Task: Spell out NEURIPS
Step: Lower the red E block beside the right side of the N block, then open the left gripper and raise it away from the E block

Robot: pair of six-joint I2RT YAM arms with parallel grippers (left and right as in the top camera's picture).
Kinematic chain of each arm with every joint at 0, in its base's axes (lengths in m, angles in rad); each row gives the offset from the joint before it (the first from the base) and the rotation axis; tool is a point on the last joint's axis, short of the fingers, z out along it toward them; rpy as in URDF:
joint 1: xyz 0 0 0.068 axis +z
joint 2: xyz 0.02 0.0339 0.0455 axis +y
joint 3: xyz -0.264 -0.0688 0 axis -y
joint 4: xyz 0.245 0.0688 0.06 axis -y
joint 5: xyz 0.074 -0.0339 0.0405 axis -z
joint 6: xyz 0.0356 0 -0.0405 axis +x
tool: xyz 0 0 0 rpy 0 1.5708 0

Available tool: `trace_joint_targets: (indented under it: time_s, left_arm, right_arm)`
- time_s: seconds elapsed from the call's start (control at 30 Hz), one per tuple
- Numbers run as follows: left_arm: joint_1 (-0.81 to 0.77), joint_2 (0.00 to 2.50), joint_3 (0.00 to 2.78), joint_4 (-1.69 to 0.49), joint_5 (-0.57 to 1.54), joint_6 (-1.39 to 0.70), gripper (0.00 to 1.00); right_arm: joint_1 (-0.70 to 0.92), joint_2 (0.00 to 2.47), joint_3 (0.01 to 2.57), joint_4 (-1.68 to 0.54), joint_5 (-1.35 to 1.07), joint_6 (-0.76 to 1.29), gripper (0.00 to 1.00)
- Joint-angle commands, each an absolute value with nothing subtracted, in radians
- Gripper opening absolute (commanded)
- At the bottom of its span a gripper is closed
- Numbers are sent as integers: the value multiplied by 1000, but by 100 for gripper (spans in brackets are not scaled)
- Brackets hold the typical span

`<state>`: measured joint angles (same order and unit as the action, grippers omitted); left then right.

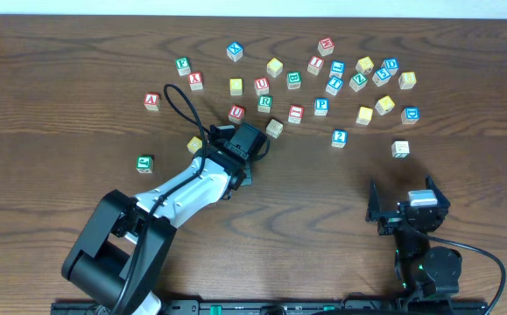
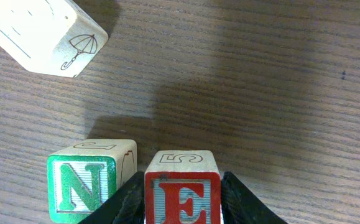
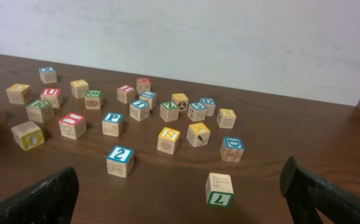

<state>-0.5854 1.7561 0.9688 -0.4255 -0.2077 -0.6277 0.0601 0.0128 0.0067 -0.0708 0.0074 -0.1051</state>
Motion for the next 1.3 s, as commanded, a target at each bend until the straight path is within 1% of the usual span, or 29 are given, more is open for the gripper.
trace_joint_targets:
  time_s: [0.0, 1.27]
  left_arm:
    - [-585, 1771, 955, -432, -206, -621, 38]
    - [-584, 1714, 1007, -432, -207, -534, 38]
  right_arm:
    - [51, 10, 6, -76, 8, -90, 99]
    - [51, 10, 6, -76, 8, -90, 99]
